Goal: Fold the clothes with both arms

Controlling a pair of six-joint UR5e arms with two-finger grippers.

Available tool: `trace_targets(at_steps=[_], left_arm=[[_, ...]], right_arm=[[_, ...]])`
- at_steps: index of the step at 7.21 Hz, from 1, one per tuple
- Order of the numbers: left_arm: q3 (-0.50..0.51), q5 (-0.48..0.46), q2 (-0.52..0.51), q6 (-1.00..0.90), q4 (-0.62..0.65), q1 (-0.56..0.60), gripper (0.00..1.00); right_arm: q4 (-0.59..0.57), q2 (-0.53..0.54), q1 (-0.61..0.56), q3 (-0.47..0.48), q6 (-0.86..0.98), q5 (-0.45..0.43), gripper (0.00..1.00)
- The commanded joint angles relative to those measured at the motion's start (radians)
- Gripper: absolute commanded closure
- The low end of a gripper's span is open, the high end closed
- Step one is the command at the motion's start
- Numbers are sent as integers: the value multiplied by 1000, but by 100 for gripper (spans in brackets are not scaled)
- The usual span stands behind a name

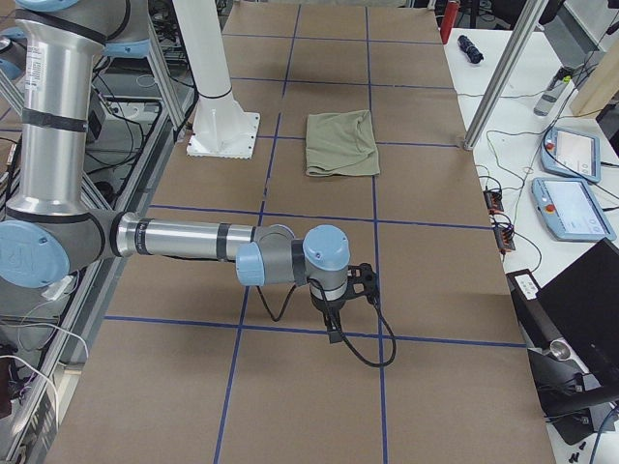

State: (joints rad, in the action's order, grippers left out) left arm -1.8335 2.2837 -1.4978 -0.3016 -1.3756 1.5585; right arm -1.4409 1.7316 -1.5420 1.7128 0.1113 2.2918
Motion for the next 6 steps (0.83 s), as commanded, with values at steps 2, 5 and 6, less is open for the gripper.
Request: trace_targets(at_steps=[2, 5, 6], left_arm=[[2, -1, 11, -1, 1, 0, 0], [5, -1, 22, -1, 1, 0, 0], [6, -1, 22, -1, 1, 2, 0]], right_arm=[[-171, -1, 0, 103, -1, -5, 0], [-171, 2, 0, 105, -1, -3, 0], [-171, 3, 0, 107, -1, -3, 0]])
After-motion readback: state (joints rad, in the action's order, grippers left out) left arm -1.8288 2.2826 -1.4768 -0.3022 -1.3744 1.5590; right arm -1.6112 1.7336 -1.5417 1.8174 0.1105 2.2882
